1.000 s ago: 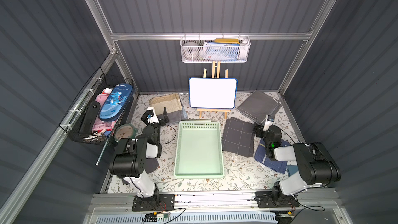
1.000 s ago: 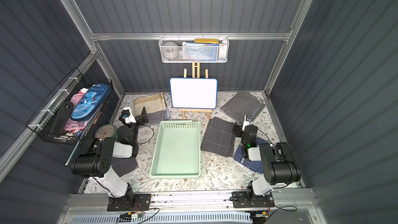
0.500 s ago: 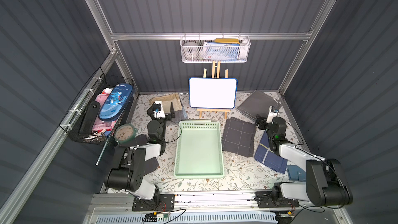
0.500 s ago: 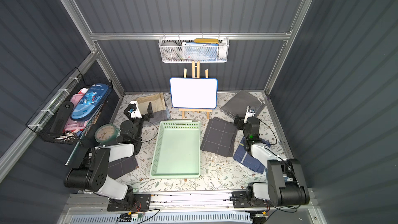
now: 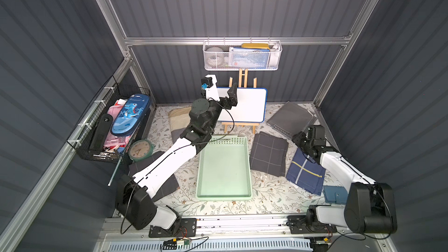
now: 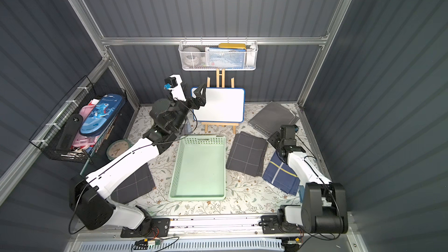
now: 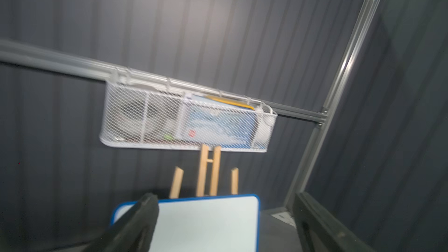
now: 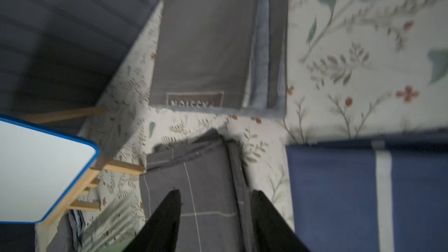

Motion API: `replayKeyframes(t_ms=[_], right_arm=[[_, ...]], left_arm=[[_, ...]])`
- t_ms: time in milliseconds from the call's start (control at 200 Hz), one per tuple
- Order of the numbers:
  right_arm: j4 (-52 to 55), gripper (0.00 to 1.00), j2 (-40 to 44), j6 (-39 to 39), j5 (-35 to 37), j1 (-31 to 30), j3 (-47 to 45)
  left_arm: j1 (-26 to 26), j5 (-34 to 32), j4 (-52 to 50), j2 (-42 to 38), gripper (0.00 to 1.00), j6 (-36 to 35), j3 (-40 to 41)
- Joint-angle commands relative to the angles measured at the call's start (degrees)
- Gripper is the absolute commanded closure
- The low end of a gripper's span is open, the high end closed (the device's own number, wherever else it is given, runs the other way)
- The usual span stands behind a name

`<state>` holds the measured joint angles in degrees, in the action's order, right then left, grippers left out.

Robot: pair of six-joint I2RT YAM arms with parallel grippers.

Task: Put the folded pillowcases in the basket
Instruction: Move the basket to the center of the board.

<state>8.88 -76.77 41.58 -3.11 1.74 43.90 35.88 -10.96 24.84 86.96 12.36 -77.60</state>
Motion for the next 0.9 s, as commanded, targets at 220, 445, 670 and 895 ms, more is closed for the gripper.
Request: replayKeyframes(t_ms=[220,445,670,895], right_arm=[[23.05,0.51,-0.65,-5.38,3.70,-7.24,11.19],[21.74,0.77,-2.41,-3.47,-10.42,-24.37,9.36],[17.48,0.55,1.89,2.79,-16.88,-39.25,3.20],[11.68,0.55,-5.55,3.74,-20.09,-45.15,4.87]], left_arm=[[10.49,-3.00,-26.22,19.86,1.00,13.06,-20.24],[11.18,0.88,-19.29,16.13,1.00,22.66,-9.20],[10.69,-10.09,-23.68,6.22,1.00,25.31,-4.34],[9.15,-13.63,-25.63,0.43,0.99,25.00,-1.20]])
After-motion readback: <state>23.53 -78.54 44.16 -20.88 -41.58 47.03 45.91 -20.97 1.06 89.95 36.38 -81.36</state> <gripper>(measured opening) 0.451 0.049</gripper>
